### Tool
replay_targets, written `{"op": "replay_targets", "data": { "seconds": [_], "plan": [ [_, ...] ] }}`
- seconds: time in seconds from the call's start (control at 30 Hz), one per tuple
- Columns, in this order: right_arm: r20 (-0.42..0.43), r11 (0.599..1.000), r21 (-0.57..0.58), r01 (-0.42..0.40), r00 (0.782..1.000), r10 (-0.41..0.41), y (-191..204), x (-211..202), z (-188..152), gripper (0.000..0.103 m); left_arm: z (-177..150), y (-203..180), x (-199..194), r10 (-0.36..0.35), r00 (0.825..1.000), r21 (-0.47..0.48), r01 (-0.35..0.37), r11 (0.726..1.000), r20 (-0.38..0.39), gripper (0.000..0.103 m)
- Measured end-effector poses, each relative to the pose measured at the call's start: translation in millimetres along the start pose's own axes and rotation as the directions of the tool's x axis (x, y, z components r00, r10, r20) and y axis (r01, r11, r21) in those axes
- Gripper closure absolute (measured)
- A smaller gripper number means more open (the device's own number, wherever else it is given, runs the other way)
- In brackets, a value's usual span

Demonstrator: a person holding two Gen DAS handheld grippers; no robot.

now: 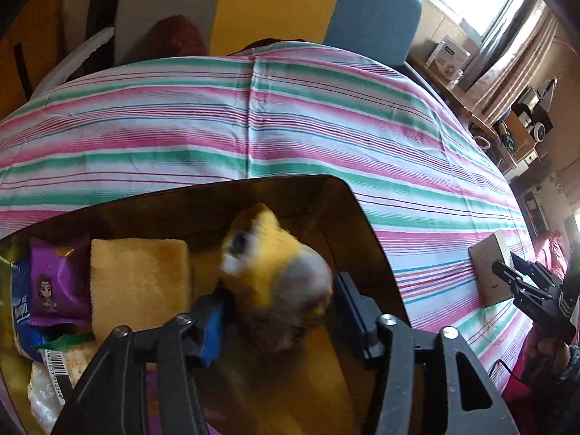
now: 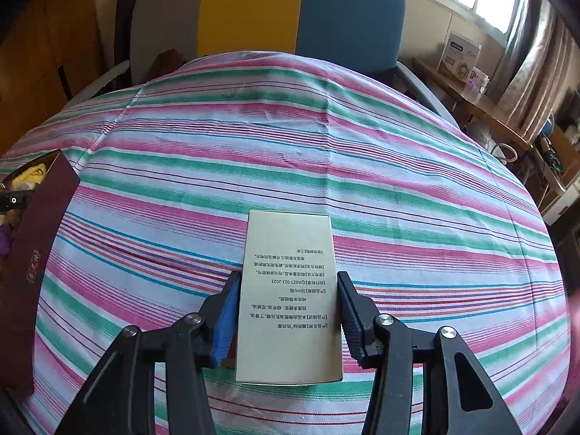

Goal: Organize objects
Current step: 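Lower the yellow knitted ball into the gold tray and open the left gripper, then carry the white box into the gold tray and open the right gripper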

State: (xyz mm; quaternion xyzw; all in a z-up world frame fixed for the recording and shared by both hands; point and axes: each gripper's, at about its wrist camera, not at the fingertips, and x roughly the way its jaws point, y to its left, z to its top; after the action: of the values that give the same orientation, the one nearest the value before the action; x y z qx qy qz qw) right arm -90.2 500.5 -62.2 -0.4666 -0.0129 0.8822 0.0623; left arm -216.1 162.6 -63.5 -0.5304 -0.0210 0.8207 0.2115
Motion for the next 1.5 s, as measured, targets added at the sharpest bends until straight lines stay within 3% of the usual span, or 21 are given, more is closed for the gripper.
{"op": "replay_targets", "data": {
  "seconds": [0.27, 0.57, 0.77, 0.93, 1.2, 1.33, 1.5],
  "plan": [
    [0.002, 1.0, -0.001, -0.001, 1.0, 0.001, -0.2, 0.0, 0.2, 0.052, -24.5, 2.9, -42.3, 0.044, 0.996, 0.003, -0.045, 0.999, 0.077, 0.04],
    [-0.001, 1.0, -0.004, 0.016, 1.0, -0.016, 2.7, 1.5, 1.0, 0.052, -83.0, -0.2, -118.3, 0.128, 0.968, 0.012, -0.134, 0.991, 0.214, 0.04],
    [-0.038, 0.998, 0.009, 0.061, 0.997, -0.061, 8.9, 1.4, 4.0, 0.052, -114.3, 8.2, -144.7, 0.178, 0.954, -0.012, -0.181, 0.983, 0.241, 0.04],
    [-0.061, 0.995, 0.023, 0.097, 0.994, -0.096, 24.8, -10.9, 5.4, 0.052, -128.0, 18.8, -152.6, 0.192, 0.952, -0.026, -0.191, 0.981, 0.238, 0.04],
    [0.044, 0.998, -0.02, -0.052, 0.998, 0.053, 100.4, -70.4, 19.1, 0.052, -141.1, 36.3, -160.9, 0.203, 0.946, -0.081, -0.188, 0.979, 0.252, 0.04],
    [0.071, 0.982, -0.096, -0.162, 0.983, 0.169, 160.1, -97.3, 24.3, 0.052, -145.5, 42.9, -168.3, 0.215, 0.939, -0.1, -0.195, 0.976, 0.27, 0.04],
    [0.037, 0.951, -0.173, -0.255, 0.964, 0.265, 230.4, -107.0, 20.0, 0.052, -149.8, 53.2, -171.7, 0.23, 0.935, -0.121, -0.204, 0.971, 0.268, 0.04]
  ]
}}
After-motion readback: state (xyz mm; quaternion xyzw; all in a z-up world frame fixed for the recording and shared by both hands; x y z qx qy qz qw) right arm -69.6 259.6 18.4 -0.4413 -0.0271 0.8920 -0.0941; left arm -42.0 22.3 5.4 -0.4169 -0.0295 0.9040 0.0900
